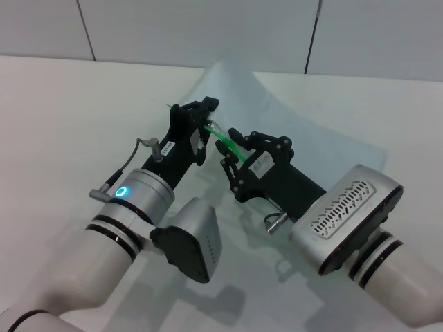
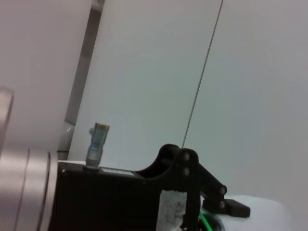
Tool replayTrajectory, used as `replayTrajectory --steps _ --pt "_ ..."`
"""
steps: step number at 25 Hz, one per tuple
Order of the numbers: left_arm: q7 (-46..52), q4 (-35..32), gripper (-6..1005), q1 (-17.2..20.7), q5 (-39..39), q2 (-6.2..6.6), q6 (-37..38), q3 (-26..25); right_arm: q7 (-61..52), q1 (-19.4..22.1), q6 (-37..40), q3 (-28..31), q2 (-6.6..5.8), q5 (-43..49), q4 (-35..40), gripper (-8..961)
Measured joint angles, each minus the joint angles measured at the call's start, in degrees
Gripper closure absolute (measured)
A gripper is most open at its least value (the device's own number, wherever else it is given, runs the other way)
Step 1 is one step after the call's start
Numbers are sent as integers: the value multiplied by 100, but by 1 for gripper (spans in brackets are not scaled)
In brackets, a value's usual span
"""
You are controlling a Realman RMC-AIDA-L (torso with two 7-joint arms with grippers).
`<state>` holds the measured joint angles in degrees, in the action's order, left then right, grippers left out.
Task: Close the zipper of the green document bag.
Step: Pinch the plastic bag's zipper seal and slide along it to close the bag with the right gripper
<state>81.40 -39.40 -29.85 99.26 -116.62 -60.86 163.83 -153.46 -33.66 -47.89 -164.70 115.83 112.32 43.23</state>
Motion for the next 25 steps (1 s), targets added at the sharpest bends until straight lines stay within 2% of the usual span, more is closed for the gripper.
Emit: replayTrajectory --steps 4,15,25 --pt "4 -20 940 13 46 2 -10 0 0 0 2 -3 0 0 -14 736" --pt "-5 -24 940 15 58 9 -14 0 0 9 -19 -10 0 25 -44 745" --pt "-18 -23 939 23 58 9 -10 0 0 9 -32 -10 0 36 -43 845"
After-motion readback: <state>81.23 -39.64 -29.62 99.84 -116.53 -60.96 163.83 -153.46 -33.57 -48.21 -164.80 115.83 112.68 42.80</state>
